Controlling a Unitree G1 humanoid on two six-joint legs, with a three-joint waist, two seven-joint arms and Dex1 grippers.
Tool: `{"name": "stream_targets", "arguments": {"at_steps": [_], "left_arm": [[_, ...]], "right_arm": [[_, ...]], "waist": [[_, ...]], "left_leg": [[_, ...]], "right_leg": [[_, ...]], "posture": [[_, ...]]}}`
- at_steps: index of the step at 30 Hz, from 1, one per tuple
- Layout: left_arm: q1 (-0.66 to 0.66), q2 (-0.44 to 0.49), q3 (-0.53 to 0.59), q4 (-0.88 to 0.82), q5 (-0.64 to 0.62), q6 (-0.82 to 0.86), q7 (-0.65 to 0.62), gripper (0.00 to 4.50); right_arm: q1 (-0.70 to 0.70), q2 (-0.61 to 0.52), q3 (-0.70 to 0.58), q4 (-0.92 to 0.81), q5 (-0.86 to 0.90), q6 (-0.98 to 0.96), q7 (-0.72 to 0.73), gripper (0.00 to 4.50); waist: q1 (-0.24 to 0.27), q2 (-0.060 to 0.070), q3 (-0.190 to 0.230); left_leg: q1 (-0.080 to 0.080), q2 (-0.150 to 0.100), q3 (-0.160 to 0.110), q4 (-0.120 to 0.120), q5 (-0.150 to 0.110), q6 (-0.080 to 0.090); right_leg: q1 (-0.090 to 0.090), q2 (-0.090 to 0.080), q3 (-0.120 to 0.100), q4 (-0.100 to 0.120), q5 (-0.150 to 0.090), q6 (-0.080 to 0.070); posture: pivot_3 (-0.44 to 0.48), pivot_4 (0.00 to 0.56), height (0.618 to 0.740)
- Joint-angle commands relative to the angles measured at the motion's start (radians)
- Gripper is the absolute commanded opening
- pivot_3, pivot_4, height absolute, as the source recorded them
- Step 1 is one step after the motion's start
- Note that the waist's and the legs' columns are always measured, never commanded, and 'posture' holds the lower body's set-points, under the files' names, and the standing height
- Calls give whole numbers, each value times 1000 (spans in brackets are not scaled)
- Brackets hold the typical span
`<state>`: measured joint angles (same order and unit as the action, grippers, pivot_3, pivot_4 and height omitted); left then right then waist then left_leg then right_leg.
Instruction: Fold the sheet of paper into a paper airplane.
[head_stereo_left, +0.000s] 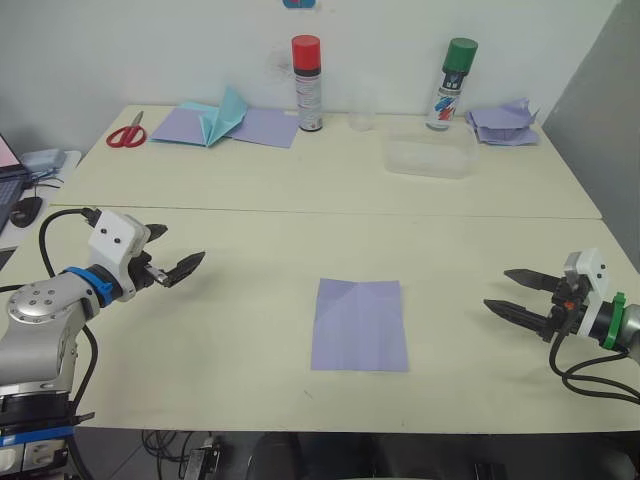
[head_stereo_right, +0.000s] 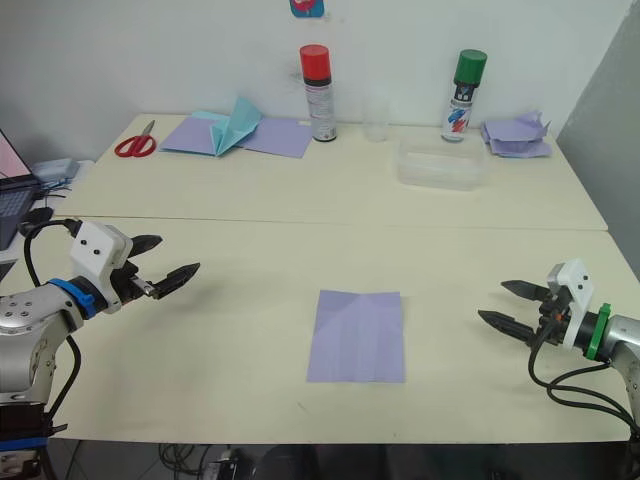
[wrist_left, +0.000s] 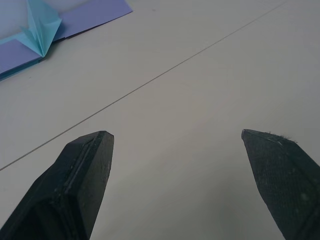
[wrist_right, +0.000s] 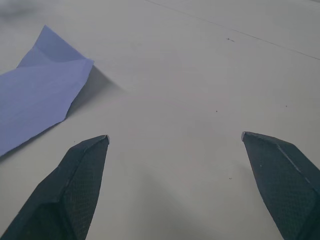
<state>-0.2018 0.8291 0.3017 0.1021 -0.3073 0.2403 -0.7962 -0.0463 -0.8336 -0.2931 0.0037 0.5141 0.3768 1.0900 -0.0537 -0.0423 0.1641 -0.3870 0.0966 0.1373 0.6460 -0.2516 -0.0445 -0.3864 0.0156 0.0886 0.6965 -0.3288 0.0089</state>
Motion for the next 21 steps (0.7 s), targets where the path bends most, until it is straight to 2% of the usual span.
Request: {"name": "stream_targets", "arguments": {"at_steps": [1, 21], "left_arm": [[-2, 29, 21, -10, 13, -9, 2, 4500], [-34, -3, 19, 0, -67, 41, -54, 4500]], "right_arm": [[1, -8, -27, -35, 8, -17, 3, 4444], [-2, -45, -60, -2, -5, -16, 9, 4444]], "waist": [[0, 0, 0], [0, 0, 0]], "left_leg": [[0, 0, 0, 0, 0, 0], [0, 0, 0, 0, 0, 0]], "right_leg": [[0, 0, 0, 0, 0, 0], [0, 0, 0, 0, 0, 0]], "posture": [[0, 150, 740], [0, 150, 740]]}}
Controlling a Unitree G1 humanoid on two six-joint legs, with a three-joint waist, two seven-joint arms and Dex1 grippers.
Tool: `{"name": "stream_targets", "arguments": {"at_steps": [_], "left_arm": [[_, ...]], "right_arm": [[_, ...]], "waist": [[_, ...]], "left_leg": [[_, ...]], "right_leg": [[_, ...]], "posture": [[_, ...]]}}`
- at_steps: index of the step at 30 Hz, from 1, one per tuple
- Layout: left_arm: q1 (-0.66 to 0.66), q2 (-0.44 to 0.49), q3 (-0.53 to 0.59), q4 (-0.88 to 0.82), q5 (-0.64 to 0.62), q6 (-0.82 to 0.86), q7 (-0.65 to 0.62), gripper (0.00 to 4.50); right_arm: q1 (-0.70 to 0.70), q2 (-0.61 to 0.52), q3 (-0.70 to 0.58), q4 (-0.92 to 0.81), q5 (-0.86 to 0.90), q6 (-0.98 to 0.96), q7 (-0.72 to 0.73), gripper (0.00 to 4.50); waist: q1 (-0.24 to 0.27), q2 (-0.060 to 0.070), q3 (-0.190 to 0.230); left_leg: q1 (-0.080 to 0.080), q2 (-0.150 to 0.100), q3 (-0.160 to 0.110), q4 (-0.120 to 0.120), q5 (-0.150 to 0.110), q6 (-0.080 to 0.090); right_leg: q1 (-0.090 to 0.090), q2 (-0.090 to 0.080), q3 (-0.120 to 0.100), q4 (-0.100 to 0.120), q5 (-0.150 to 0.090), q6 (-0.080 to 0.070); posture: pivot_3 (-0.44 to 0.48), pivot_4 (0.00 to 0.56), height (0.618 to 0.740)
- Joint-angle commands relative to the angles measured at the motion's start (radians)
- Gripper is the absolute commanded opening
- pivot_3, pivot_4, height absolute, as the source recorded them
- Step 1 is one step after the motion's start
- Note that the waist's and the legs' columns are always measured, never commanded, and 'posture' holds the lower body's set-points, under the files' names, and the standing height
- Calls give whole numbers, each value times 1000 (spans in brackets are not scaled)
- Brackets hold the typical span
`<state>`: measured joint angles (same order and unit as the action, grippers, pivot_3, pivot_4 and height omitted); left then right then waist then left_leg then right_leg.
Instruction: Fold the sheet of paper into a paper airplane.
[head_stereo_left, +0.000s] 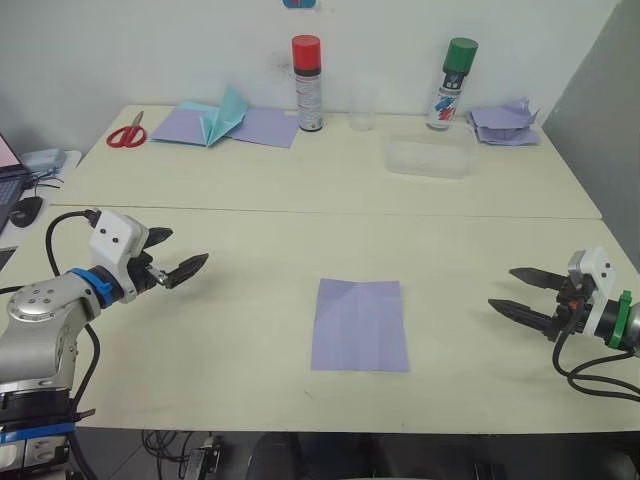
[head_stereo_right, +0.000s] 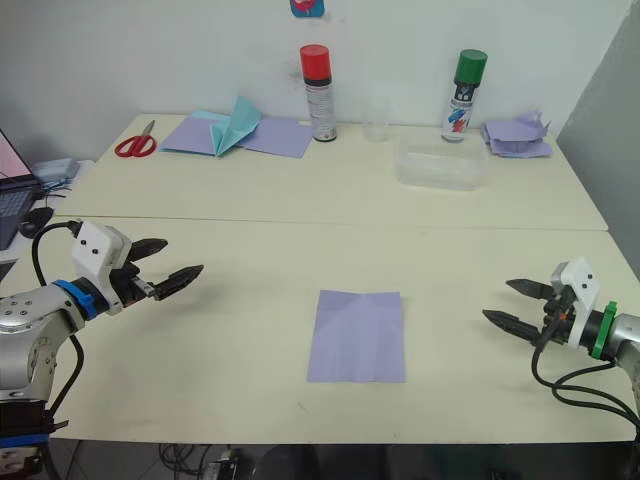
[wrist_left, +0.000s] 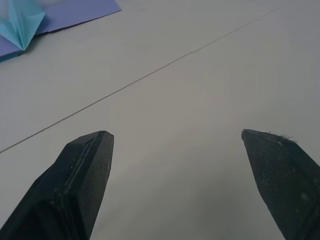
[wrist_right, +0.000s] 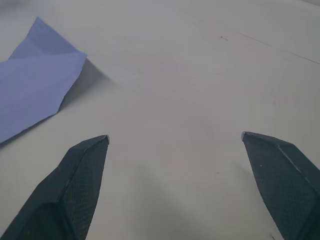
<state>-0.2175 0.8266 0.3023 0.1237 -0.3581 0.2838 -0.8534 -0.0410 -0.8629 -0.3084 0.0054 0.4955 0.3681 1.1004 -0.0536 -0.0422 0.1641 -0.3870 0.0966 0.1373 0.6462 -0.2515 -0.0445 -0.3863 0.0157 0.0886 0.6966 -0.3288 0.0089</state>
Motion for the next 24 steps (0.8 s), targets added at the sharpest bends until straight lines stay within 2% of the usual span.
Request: {"name": "stream_targets", "arguments": {"at_steps": [1, 4, 7, 13, 18, 19, 24], "left_arm": [[-22, -1, 13, -23, -15, -2, -1, 4500], [-22, 2, 10, -77, -47, 20, -39, 4500], [-45, 7, -15, -157, -108, 93, -83, 3831], [-117, -78, -173, -378, -188, 237, -74, 1876], [-122, -186, -380, -412, -65, 168, -54, 178], [-118, -197, -409, -405, -41, 149, -56, 25], [-93, -242, -524, -314, 66, 61, -62, 25]], "right_arm": [[-6, -17, -45, -6, 14, -4, 0, 4444], [2, -22, -40, -24, 20, 9, 16, 4444], [0, -16, -27, -24, 10, 2, 23, 4500], [-1, -10, 29, -68, -9, 11, 21, 4500], [-26, 10, 71, -77, -27, 2, -10, 4500], [-29, 14, 75, -82, -27, 4, -13, 4500], [-29, 29, 101, -124, -16, 22, -25, 4500]], "waist": [[0, 0, 0], [0, 0, 0], [0, 0, 0], [4, 0, 0], [4, 0, 0], [4, 0, 0], [4, 0, 0]], "left_leg": [[0, 0, 0, 0, 0, 0], [0, 0, 0, 0, 0, 0], [0, 0, 0, 0, 0, 0], [0, -1, -1, 1, 0, 0], [0, -2, -1, 2, 0, 0], [0, -2, -1, 2, 0, 0], [1, -2, -2, 1, 0, 0]], "right_leg": [[0, 0, 0, 0, 0, 0], [0, 0, 0, 0, 0, 0], [0, 0, 0, 0, 0, 0], [2, 0, 1, 0, 0, 0], [2, 1, 3, 0, 0, 0], [2, 1, 4, 0, 0, 0], [2, 2, 5, 0, 0, 0]], "posture": [[0, 150, 740], [0, 150, 740], [0, 150, 740], [0, 150, 740], [0, 150, 740], [0, 150, 740], [0, 150, 740]]}}
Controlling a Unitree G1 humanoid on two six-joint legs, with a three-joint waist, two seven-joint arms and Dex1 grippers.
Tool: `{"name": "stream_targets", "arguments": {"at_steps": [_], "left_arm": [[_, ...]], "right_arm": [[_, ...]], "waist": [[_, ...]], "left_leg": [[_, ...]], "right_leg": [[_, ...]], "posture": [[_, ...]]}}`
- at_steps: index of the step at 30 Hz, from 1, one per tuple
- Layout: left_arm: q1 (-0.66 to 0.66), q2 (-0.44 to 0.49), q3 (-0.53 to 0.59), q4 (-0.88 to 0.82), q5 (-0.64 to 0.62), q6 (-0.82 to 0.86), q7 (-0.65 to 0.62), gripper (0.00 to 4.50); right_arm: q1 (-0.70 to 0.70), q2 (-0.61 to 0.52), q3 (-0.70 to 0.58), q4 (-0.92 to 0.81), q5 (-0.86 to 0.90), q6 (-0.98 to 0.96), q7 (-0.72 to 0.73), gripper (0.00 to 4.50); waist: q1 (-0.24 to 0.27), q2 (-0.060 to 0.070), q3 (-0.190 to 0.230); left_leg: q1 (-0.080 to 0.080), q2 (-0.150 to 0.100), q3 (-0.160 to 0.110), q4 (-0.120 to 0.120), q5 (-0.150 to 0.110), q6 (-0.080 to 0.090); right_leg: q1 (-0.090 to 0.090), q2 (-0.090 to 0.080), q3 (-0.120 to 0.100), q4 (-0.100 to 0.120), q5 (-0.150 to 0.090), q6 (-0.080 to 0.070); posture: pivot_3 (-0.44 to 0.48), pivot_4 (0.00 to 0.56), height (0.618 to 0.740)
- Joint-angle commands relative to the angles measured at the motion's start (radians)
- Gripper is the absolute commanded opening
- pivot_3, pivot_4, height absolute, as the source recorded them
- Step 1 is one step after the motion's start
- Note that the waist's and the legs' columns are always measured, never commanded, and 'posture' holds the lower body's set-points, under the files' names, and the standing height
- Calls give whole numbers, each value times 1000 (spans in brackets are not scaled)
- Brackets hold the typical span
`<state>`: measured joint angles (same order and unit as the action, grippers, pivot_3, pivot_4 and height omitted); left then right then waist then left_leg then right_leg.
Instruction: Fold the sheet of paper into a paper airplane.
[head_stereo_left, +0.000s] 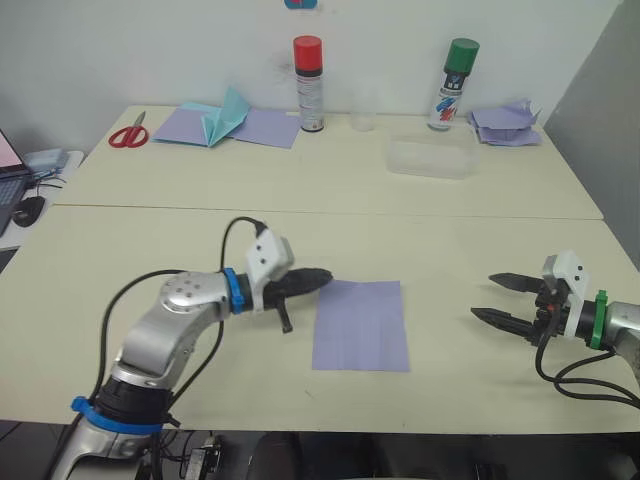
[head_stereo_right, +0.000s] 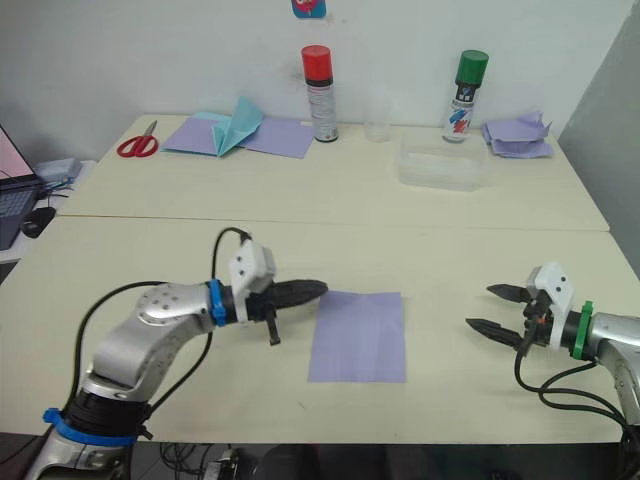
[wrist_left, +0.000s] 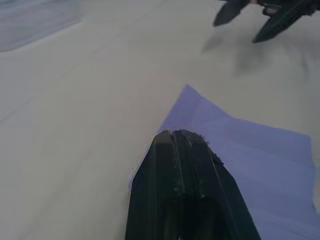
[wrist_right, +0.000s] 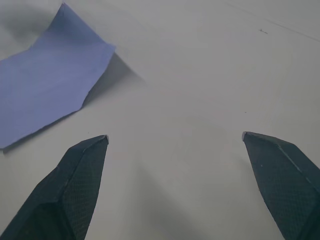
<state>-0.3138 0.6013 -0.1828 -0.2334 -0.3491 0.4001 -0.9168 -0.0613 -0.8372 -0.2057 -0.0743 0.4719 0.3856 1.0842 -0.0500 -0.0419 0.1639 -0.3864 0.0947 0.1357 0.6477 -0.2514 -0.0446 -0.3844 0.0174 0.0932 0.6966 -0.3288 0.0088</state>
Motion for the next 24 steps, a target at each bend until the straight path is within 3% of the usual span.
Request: {"name": "stream_targets", "arguments": {"at_steps": [1, 7, 18, 21, 24], "left_arm": [[-2, -28, -54, 69, 77, -61, 10, 25], [-6, -68, -146, 181, 188, -74, 18, 25], [-12, -87, -178, 243, 260, -103, 12, 25], [-16, -92, -175, 249, 264, -105, 9, 0], [-17, -90, -172, 255, 267, -111, 5, 0]], "right_arm": [[-9, 6, 3, -46, 5, 5, -11, 4500], [-23, 20, 45, -81, 8, 32, -24, 4500], [-96, 66, 183, -33, -87, -5, -44, 4500], [-125, 101, 212, 23, -128, -47, -62, 3597], [-166, 157, 194, 39, -73, 30, -87, 2488]], "waist": [[1, 0, 0], [3, 0, 0], [9, 2, -1], [12, 2, -1], [16, 2, -1]], "left_leg": [[0, 0, 0, 0, 0, 0], [0, -1, 0, 1, 0, 0], [5, -3, -4, 1, 0, 1], [5, -4, -5, 2, 0, 2], [5, -5, -6, 2, 0, 2]], "right_leg": [[0, 0, 0, 0, 0, 0], [1, 0, 1, 0, 0, 0], [9, 0, 2, -1, 0, 0], [10, 0, 2, -1, 0, 0], [11, -1, 3, -1, 0, 0]], "posture": [[0, 150, 740], [0, 150, 740], [0, 150, 740], [0, 150, 740], [0, 150, 740]]}}
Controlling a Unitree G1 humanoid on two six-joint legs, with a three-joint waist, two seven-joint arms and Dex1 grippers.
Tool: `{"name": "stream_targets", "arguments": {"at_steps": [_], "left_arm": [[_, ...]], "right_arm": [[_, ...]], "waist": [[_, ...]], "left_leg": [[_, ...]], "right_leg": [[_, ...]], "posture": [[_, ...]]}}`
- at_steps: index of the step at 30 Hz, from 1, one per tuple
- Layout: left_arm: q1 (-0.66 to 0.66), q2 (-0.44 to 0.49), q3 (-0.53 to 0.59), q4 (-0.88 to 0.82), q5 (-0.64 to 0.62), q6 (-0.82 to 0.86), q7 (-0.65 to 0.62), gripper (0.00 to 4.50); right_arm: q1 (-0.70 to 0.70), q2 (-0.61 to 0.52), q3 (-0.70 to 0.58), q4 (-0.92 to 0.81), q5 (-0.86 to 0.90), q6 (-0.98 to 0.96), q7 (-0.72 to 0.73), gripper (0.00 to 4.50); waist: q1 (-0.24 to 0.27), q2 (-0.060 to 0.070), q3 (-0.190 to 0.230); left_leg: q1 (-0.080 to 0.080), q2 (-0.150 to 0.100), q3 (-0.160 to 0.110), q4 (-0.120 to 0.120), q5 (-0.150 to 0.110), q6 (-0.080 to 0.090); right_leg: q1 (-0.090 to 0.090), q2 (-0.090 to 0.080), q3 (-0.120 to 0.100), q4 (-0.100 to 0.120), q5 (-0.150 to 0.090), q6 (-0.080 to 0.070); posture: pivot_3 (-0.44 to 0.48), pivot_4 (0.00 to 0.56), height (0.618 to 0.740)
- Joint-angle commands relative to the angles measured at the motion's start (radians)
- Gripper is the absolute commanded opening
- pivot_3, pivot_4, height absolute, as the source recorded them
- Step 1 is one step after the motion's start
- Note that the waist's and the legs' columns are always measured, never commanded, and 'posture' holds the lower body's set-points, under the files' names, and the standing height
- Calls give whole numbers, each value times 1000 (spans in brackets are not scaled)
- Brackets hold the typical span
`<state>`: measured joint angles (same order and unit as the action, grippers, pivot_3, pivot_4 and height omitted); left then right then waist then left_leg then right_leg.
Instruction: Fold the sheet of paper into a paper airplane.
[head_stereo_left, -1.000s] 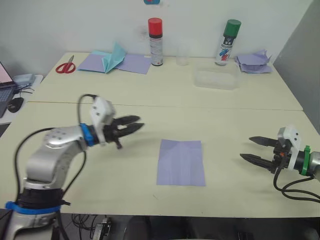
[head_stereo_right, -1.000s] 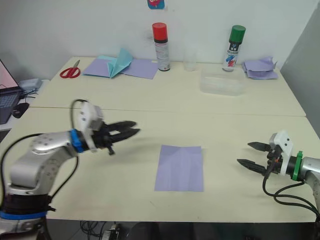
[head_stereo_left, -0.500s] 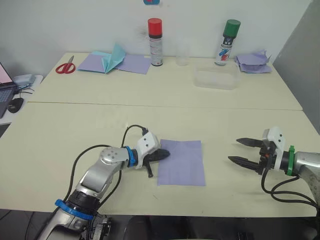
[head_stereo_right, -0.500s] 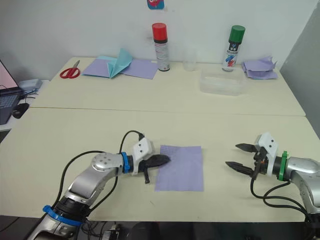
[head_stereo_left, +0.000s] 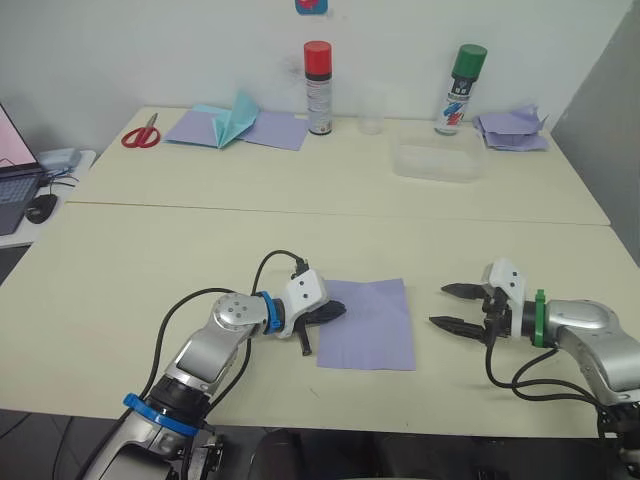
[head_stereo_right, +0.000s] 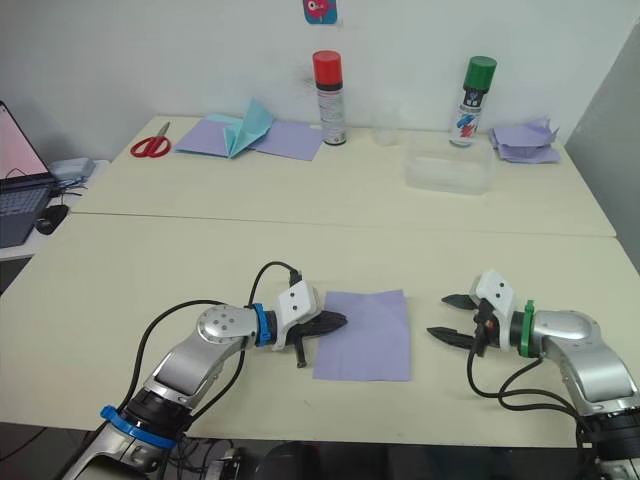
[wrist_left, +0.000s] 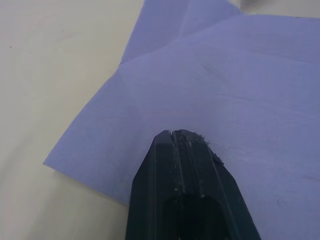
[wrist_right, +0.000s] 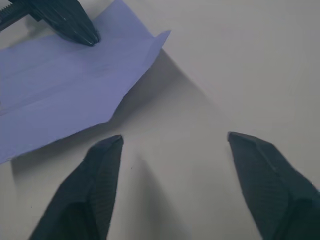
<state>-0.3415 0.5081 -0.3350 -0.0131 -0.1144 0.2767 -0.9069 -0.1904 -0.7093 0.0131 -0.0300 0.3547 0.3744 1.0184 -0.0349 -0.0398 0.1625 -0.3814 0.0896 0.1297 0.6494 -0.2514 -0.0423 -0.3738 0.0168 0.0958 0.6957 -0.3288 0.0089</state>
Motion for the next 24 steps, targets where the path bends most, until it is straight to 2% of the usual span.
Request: {"name": "stream_targets", "arguments": {"at_steps": [1, 6, 7, 11, 12, 14, 17, 24], "left_arm": [[10, 5, -17, 38, 32, 11, -5, 0], [7, 9, -8, 49, 34, 4, -2, 0], [8, 9, -8, 46, 34, 4, -1, 0], [13, 12, -4, 38, 35, 6, 6, 0], [15, 13, -3, 37, 35, 6, 7, 0], [17, 14, -3, 35, 36, 5, 9, 0], [22, 16, -2, 26, 34, 10, 10, 0], [26, 21, -1, 16, 34, 15, 9, 0]], "right_arm": [[-49, 44, -33, -13, 73, 80, -22, 2143], [-71, 44, -24, -36, 119, 191, -15, 238], [-70, 45, -23, -38, 117, 201, -22, 34], [-85, 60, -65, -48, 156, 278, -70, 34], [-86, 58, -70, -51, 166, 292, -70, 187], [-91, 62, -73, -63, 176, 313, -83, 639], [-103, 90, -86, -90, 223, 382, -111, 1685], [-109, 113, -52, -122, 247, 465, -144, 1685]], "waist": [[1, 0, 0], [2, 1, 0], [2, 1, 0], [1, 1, 0], [1, 1, 0], [1, 1, 0], [0, 1, 0], [-1, 1, 0]], "left_leg": [[0, 0, 0, 0, 0, 0], [0, 0, -1, 0, 0, 0], [0, 0, -1, 0, 0, 0], [-1, -1, -3, 0, 0, 0], [-1, -1, -3, 0, 0, 1], [-1, -2, -4, -1, 0, 1], [-1, -4, -7, -1, 0, 1], [-3, -6, -11, -2, -1, 3]], "right_leg": [[0, 0, 0, 0, 0, 0], [0, 0, 0, 0, 0, 0], [0, 0, 0, 0, 0, 0], [0, 0, 0, 0, 0, 0], [0, 0, 0, 0, 0, 0], [0, 0, 0, 0, 0, 0], [0, 0, 0, 0, 0, 0], [1, 0, 0, 0, 0, 0]], "posture": [[0, 150, 740], [0, 150, 740], [0, 150, 740], [0, 150, 740], [0, 150, 740], [0, 150, 740], [0, 150, 740], [0, 150, 740]]}}
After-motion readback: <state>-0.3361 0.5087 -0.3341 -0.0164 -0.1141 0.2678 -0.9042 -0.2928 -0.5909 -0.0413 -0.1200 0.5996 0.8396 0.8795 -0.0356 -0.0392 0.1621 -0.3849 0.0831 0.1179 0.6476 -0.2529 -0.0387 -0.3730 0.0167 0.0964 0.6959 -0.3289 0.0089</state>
